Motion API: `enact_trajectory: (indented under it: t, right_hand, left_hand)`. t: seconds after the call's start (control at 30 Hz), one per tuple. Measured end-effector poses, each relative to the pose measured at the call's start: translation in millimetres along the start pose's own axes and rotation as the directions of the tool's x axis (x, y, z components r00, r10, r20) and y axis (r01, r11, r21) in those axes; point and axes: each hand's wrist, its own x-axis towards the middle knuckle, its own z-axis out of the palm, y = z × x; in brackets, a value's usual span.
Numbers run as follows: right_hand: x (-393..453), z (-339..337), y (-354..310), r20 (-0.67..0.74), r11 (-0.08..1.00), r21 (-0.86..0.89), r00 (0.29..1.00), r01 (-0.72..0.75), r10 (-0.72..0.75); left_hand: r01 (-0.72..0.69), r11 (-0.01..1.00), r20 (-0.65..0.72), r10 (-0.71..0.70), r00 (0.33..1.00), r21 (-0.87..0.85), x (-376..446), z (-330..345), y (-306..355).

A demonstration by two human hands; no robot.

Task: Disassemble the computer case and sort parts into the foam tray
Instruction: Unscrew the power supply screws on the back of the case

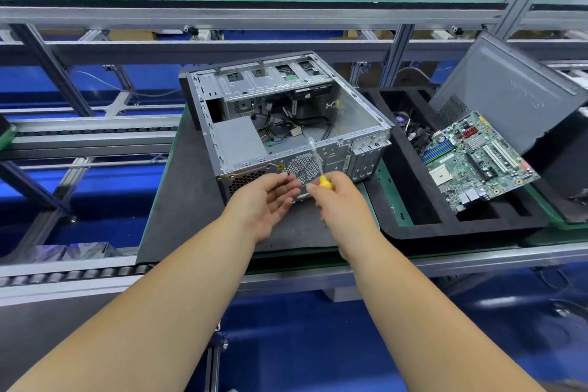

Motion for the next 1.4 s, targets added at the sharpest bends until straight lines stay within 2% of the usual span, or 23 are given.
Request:
enact_trajectory:
  t: [0.13, 0.37, 0.47, 0.57, 0.77, 0.9, 0.97, 1.13, 1.4]
  right_hand:
    - [11, -8, -5, 0.005, 0.987, 0.159, 1.000, 0.001, -0.002]
    - [27, -28, 6, 0.023, 0.990, 0.128, 0.998, 0.060, -0.064]
    - [36, -43, 16, -0.039, 0.997, 0.023, 0.997, 0.069, -0.068]
    - [54, -71, 34, -0.133, 0.992, -0.119, 0.990, 0.039, -0.055]
    - [99, -145, 85, -0.293, 0.950, -0.265, 0.952, -0.165, 0.083]
    - [119, -172, 114, -0.273, 0.920, -0.280, 0.941, -0.276, 0.199]
    - [124, -179, 120, -0.263, 0.909, -0.309, 0.943, -0.281, 0.203]
    - [124, -177, 118, -0.248, 0.949, -0.213, 0.953, -0.230, 0.175]
    - [103, -140, 50, -0.117, 0.993, -0.097, 0.992, -0.065, 0.054]
  left_hand:
    - [-0.064, 0.984, 0.138, 0.041, 0.990, 0.166, -5, 10, -6]
    - [-0.125, 0.950, 0.165, 0.079, 0.983, 0.285, 1, 25, -9]
    - [-0.125, 0.925, 0.164, 0.069, 0.984, 0.359, 7, 36, -16]
    - [-0.174, 0.831, 0.174, 0.095, 0.980, 0.529, 13, 46, -23]
    - [-0.301, 0.734, 0.165, 0.254, 0.953, 0.609, 22, 63, -32]
    - [-0.387, 0.678, 0.160, 0.374, 0.914, 0.626, 25, 72, -35]
    - [-0.415, 0.655, 0.151, 0.420, 0.895, 0.632, 25, 75, -35]
    - [-0.468, 0.587, 0.152, 0.506, 0.849, 0.661, 21, 77, -27]
    - [-0.518, 0.397, 0.091, 0.721, 0.687, 0.758, -1, 41, 0]
